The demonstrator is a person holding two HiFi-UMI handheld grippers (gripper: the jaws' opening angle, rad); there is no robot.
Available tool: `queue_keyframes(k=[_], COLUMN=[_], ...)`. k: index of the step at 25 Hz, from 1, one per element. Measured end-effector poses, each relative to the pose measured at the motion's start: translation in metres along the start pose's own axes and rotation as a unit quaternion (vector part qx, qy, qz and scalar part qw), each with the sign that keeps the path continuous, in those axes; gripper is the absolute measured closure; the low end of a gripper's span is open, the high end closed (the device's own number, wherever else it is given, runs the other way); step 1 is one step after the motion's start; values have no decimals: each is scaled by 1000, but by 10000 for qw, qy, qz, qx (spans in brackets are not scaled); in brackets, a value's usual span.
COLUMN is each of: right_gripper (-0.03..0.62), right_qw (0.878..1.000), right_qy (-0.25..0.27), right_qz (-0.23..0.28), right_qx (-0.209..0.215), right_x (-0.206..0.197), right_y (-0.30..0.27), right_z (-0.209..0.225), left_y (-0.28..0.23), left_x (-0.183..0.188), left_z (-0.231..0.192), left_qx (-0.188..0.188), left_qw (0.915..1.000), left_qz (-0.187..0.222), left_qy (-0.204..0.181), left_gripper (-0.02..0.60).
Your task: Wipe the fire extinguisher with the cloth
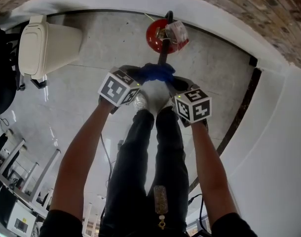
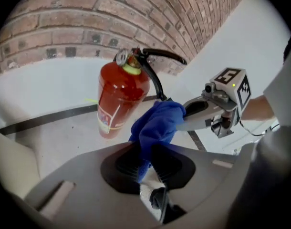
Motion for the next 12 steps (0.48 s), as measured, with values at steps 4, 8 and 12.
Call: queue_keyframes(k=[4,8,12], right_gripper=[571,571,571], right_qw=[9997,9983,9934], right_qy=[-101,-249,-485], right_qz=[-163,342,907], right_qx=[-166,-396,-513], right_x=[-15,22,63], right_y=[-1,1,8], right_z=[16,40,54], left_y=[-2,4,18], left_x=[-14,29,71], left_z=[-14,-26,-36], left_qx=[149,320,464], left_qw=[9996,9984,9938], left_qz=[-254,435,946], left_qy=[5,173,362], left_gripper=[528,528,528])
Point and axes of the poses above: the fingertips, and each gripper's own axes: y backward along the fingers, z to its right, x out of its top, the point moved 7 cm from there along y, backward along the fingers, and after that the axes turned 7 degrees about y, right-handed, at the moved point
